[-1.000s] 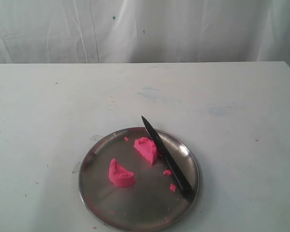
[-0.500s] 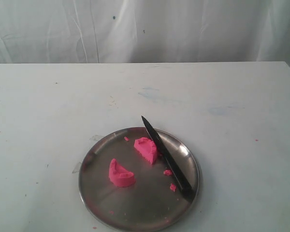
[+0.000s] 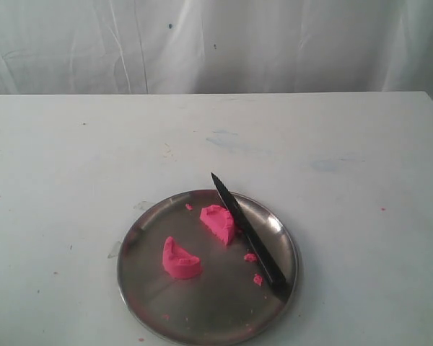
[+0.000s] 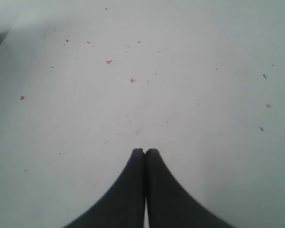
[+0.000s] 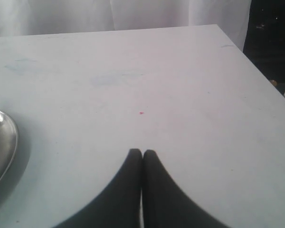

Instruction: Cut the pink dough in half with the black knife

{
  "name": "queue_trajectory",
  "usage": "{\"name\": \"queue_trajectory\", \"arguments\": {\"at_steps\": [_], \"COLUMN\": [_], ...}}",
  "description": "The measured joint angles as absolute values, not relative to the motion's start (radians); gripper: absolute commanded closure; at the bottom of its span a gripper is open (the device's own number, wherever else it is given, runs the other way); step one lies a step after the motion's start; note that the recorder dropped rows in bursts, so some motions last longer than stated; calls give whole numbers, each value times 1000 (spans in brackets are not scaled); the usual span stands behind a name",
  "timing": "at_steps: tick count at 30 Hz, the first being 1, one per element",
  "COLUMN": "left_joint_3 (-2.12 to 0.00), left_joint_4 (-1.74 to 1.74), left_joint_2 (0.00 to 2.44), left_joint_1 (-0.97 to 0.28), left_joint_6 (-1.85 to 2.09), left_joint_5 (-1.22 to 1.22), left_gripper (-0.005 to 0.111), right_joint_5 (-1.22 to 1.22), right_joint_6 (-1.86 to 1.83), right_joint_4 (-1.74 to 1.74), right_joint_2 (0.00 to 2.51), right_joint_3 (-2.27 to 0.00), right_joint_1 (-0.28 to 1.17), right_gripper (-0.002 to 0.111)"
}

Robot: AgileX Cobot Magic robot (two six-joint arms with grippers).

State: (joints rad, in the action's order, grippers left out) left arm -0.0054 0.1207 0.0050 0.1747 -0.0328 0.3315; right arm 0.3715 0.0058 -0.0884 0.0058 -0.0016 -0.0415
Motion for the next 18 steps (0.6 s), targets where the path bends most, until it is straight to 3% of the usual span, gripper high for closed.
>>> {"name": "queue_trajectory", "arguments": {"at_steps": [18], "left_joint_3": [-5], "left_joint_4": [121], "left_joint_2": [5], "left_joint_1": [175], "left_joint_6": [-25], "left_joint_5": [334], "left_gripper": [107], "right_joint_5": [372], "right_joint_6": [6], "right_joint_4": [-90], "right_joint_2": [6], "right_joint_3": [-2], "right_joint_1": [-41], "right_gripper": [108]}}
